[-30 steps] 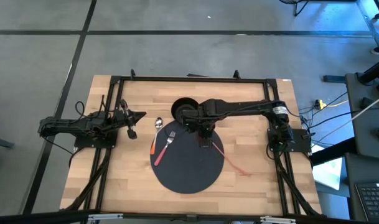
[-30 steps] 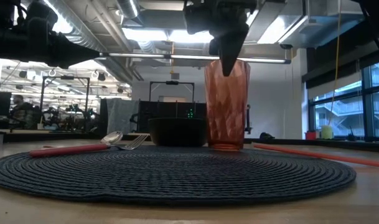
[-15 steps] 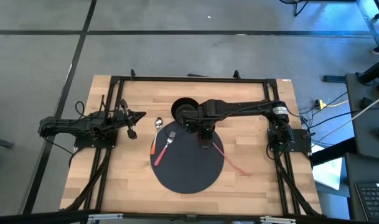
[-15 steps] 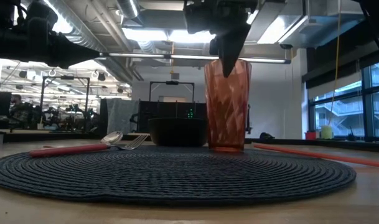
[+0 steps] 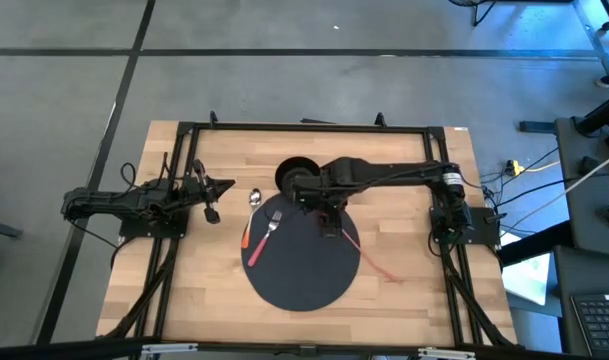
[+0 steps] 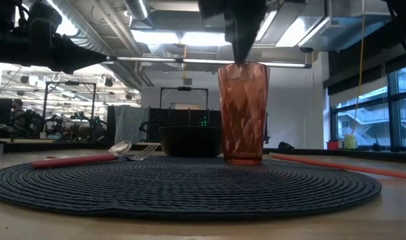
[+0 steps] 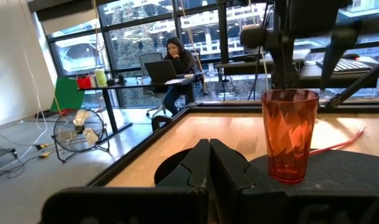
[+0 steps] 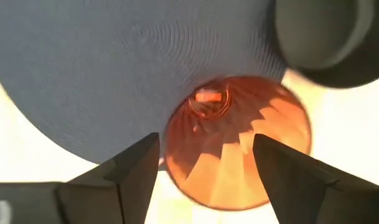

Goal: Pick & Place Utensil
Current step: Put the orange drinking straw into the brown cup

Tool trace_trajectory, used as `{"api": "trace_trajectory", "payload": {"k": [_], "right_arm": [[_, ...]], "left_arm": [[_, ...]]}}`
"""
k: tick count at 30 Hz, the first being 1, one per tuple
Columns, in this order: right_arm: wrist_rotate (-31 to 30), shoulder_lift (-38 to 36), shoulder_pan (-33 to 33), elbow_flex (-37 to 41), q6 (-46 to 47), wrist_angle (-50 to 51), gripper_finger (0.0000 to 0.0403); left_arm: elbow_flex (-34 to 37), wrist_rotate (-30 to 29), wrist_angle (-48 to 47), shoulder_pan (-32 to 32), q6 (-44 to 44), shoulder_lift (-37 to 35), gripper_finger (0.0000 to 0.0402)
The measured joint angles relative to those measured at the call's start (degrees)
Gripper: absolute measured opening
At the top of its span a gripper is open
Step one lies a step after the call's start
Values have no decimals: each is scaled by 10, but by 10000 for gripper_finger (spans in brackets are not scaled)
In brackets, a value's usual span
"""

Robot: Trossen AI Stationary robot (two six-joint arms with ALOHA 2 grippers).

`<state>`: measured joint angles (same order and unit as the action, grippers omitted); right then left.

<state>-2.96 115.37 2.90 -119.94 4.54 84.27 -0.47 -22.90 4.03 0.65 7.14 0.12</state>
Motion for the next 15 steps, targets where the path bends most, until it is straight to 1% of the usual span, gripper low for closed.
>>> {"api": "trace_trajectory", "payload": {"k": [2,5,7,10,13,15], "right_arm": [[0,0,0,-36,2,20,261],[-8,0,2,-114,29,59,261],[-7,-18,8,-148,46,54,261],[-12,-80,34,-138,65,14,258],[-82,-134,69,-125,112,51,250],[-124,-163,97,-103,145,56,244]], "left_arm": [[0,0,0,0,0,0,4],[0,0,0,0,0,0,4],[0,0,0,0,-2,0,4],[0,0,-2,0,-5,0,4],[0,0,-2,0,-5,1,4],[0,0,-2,0,-5,1,4]]}}
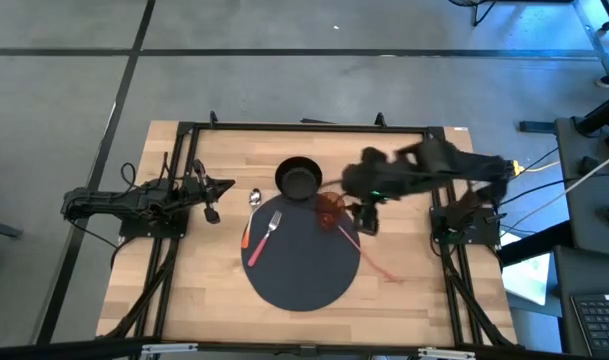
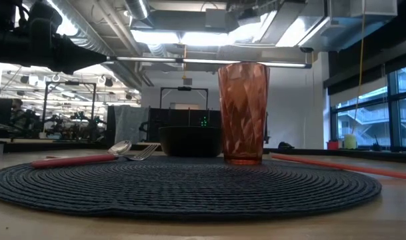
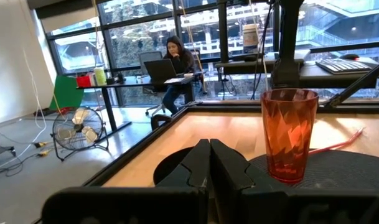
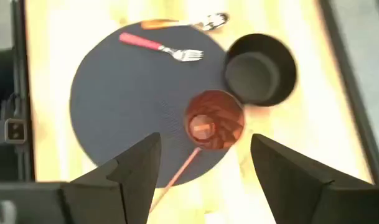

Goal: Pick & Place Utensil
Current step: Put the orange drinking straw into the brown cup

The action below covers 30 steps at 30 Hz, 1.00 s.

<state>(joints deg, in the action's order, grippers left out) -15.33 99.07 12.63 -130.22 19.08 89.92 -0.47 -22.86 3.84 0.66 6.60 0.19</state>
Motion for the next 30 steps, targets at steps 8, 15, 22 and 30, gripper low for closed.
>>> {"api": "trace_trajectory", "payload": {"k": [8,15,22,30], "right_arm": [[-41,-61,129,181,174,-5,235],[-87,-61,220,381,274,-153,235],[-85,-61,207,521,395,-198,235],[17,-62,137,627,388,-322,235]], "left_arm": [[0,0,0,0,0,0,4],[0,0,0,0,-1,0,4],[0,0,0,0,-14,0,4],[0,0,0,0,-15,0,4]]}}
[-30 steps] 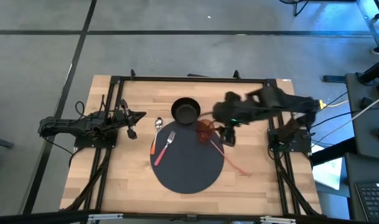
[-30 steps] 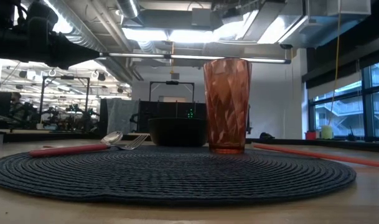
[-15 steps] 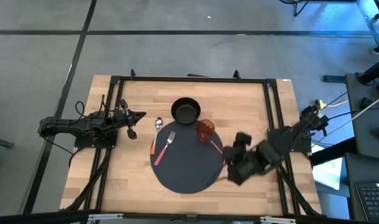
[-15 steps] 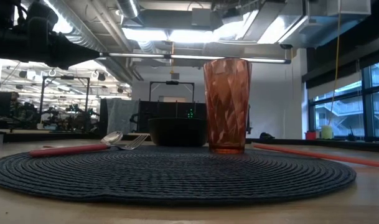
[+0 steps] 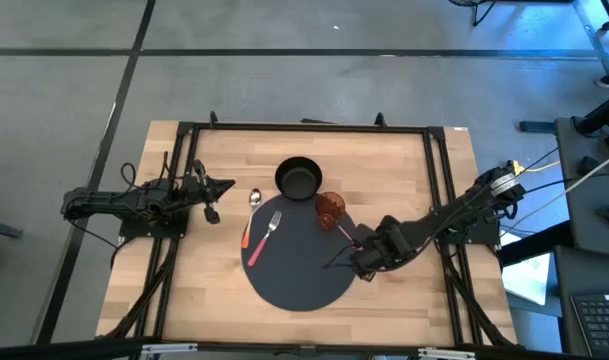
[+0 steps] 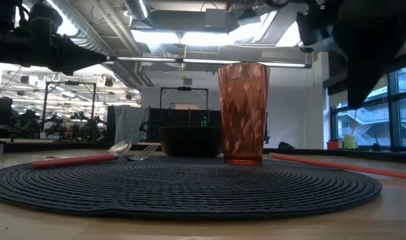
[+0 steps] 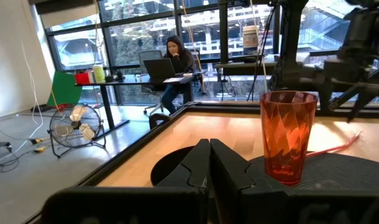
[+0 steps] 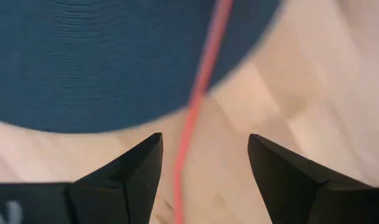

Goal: Pick & Place Utensil
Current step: Put the orange drinking straw into the brown cup

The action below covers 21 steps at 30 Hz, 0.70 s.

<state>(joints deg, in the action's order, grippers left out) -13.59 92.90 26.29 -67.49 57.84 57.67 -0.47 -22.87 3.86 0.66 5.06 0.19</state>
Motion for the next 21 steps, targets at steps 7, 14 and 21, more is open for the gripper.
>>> {"api": "trace_trajectory", "payload": {"k": [7,14,21], "right_arm": [[1,2,-34,22,-35,-85,235],[4,27,-54,23,-14,-71,235],[43,66,-70,23,1,-71,235]], "left_arm": [[0,0,0,0,-13,0,4],[0,0,2,0,-15,0,4],[0,0,2,0,-14,0,4]]}}
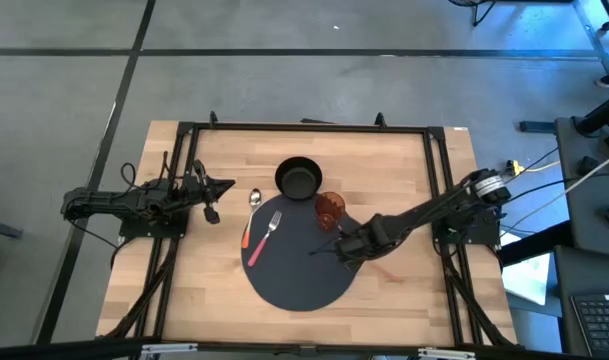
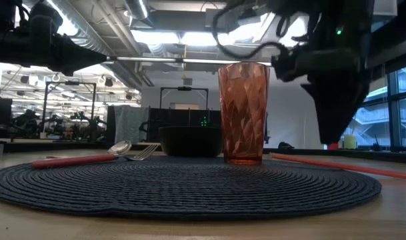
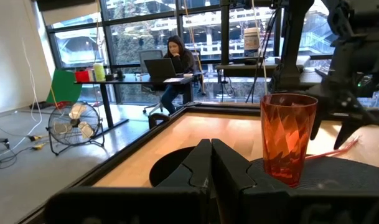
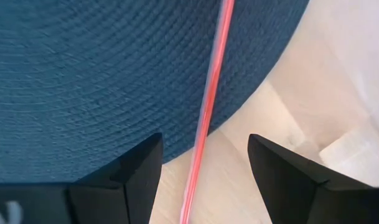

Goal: Pick & Place Utensil
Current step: Put the orange drinking straw into the brown cup

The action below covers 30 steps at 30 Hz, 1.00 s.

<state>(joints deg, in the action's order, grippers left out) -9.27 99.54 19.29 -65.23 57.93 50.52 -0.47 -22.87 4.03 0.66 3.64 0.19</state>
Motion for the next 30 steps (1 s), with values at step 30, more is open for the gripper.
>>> {"api": "trace_trajectory", "payload": {"k": [30], "right_arm": [[19,68,-19,-1,-72,-30,119]], "left_arm": [[0,5,0,0,-9,0,4]]}}
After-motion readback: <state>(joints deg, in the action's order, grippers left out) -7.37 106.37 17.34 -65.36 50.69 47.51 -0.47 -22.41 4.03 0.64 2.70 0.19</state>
